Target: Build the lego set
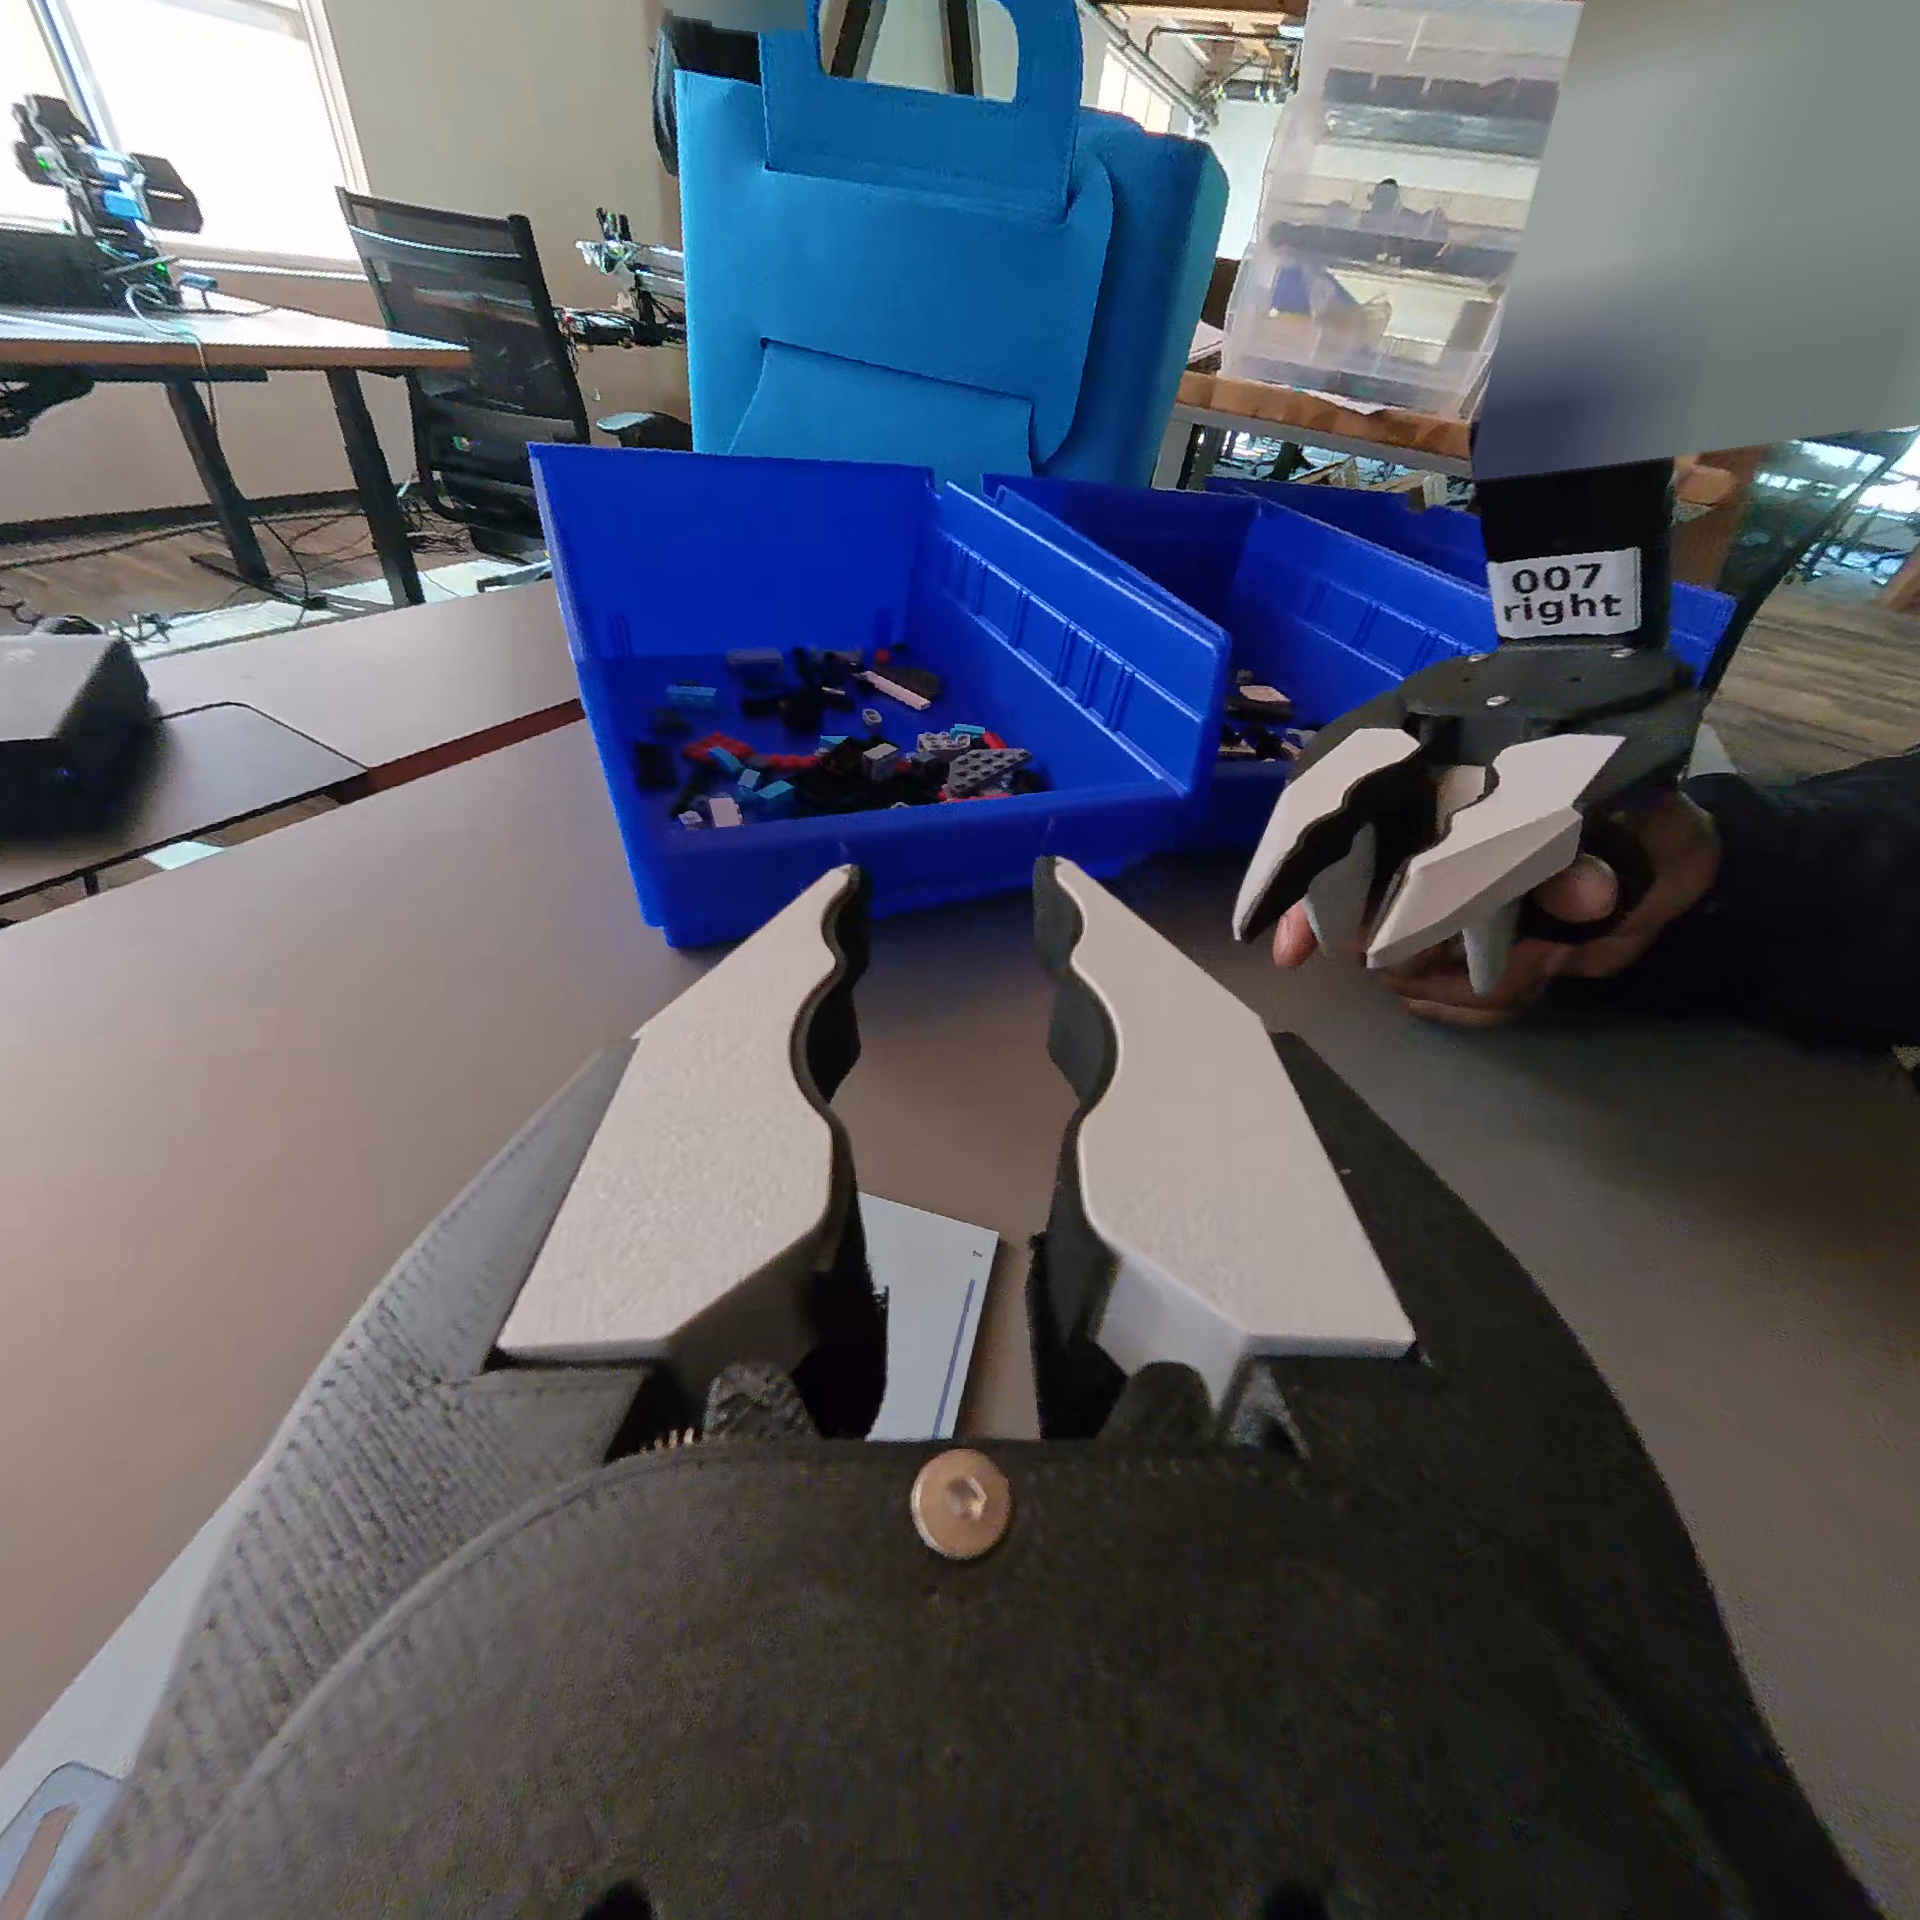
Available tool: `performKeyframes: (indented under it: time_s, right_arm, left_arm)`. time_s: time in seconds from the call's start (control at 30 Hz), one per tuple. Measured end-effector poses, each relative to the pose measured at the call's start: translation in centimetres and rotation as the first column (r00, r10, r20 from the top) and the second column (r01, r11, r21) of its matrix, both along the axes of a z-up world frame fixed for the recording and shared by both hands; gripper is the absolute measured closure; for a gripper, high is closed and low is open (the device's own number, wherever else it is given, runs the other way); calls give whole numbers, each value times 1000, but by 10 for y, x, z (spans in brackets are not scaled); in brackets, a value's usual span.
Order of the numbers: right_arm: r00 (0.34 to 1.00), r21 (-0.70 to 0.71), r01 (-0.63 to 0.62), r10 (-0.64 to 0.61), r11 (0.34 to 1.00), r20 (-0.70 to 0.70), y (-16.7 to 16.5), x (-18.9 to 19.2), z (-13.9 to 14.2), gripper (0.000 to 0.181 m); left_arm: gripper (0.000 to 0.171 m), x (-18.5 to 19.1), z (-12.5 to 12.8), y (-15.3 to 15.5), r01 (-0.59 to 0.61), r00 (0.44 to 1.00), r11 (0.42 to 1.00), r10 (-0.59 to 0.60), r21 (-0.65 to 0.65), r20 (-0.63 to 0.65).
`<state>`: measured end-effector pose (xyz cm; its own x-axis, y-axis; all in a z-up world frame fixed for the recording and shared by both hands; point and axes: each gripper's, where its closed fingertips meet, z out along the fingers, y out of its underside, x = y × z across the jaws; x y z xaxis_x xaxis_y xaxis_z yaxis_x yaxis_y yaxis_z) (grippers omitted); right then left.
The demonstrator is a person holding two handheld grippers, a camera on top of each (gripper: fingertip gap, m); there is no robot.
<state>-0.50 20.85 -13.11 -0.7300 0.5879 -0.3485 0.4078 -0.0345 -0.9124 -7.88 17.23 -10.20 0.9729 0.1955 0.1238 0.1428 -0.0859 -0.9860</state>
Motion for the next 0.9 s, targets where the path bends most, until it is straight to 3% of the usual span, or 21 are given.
performKeyframes:
  time_s: [0.27, 0.9]
  right_arm:
    - [1000, -28, -1, 1, 1000, 22, 2, -2, 0, 148]
    - [1000, -43, -13, 13, 999, 2, -3, 2, 4, 150]
  left_arm:
    - [140, 6, -12, 4, 15, 999, 999, -14, -40, 37]
    - [145, 12, -20, 11, -16, 1000, 993, 13, -115, -24]
